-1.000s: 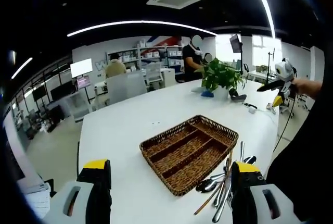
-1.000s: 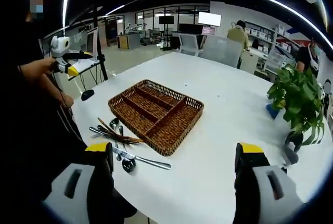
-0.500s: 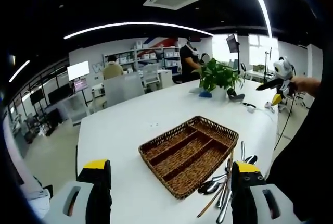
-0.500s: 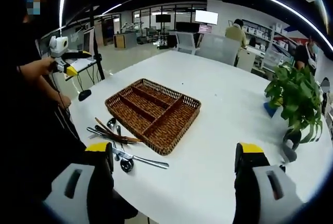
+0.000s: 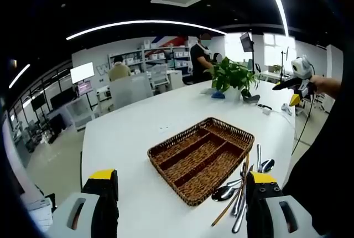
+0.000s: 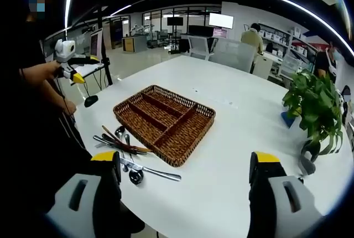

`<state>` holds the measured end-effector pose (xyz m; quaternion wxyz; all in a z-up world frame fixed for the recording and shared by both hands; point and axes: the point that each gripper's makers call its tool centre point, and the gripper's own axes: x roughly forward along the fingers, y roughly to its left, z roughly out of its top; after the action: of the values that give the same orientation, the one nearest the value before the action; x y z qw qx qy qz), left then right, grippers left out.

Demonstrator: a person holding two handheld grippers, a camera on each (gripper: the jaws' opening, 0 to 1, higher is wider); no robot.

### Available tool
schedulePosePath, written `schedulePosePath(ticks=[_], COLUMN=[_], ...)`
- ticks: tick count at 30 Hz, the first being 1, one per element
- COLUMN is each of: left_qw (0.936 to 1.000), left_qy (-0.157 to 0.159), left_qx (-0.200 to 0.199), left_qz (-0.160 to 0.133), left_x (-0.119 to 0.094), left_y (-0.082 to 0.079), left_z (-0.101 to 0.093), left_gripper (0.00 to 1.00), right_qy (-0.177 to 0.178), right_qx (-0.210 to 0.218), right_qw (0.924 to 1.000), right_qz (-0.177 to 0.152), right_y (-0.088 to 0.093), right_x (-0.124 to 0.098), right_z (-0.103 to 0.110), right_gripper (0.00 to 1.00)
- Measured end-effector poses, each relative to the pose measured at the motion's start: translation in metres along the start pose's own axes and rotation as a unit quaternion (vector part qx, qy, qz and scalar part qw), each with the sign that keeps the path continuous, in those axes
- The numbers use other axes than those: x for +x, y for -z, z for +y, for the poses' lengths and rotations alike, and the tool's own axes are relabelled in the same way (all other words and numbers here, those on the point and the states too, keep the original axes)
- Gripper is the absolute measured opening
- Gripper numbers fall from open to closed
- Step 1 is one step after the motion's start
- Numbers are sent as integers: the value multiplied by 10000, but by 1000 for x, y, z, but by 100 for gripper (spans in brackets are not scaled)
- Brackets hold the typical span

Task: Arrange the knives, forks, and spoons in their matching storage slots by inserting each utensil handle-first until every utensil is classified and aligned in the correct compartment

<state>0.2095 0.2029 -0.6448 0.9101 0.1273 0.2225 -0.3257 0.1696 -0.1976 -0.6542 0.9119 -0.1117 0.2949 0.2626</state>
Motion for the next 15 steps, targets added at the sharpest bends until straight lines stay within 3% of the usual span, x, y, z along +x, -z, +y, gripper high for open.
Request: schedulePosePath(ticks=[5, 9, 11, 15], left_qw=[10000, 9999, 9998, 9995], left_qy=[8, 98, 175, 238], left_qx=[-49, -26, -23, -139], left_qz=[-61, 90, 128, 133], left_x=[0, 7, 10, 14], left_y=[0, 11, 17, 28], left_z=[-3, -16, -25, -26], left_gripper=[100, 100, 100, 100], right_qy=[-121, -366, -476, -988], right_qx=[-227, -775, -1264, -2311], right_qw=[9996, 9963, 9907, 9672], right_qz=[-88, 42, 173, 362], right_y=[-5, -7, -4, 14], right_x=[2, 10, 17, 40], right_z=[6, 13, 18, 36], right_gripper=[95, 87, 81, 72])
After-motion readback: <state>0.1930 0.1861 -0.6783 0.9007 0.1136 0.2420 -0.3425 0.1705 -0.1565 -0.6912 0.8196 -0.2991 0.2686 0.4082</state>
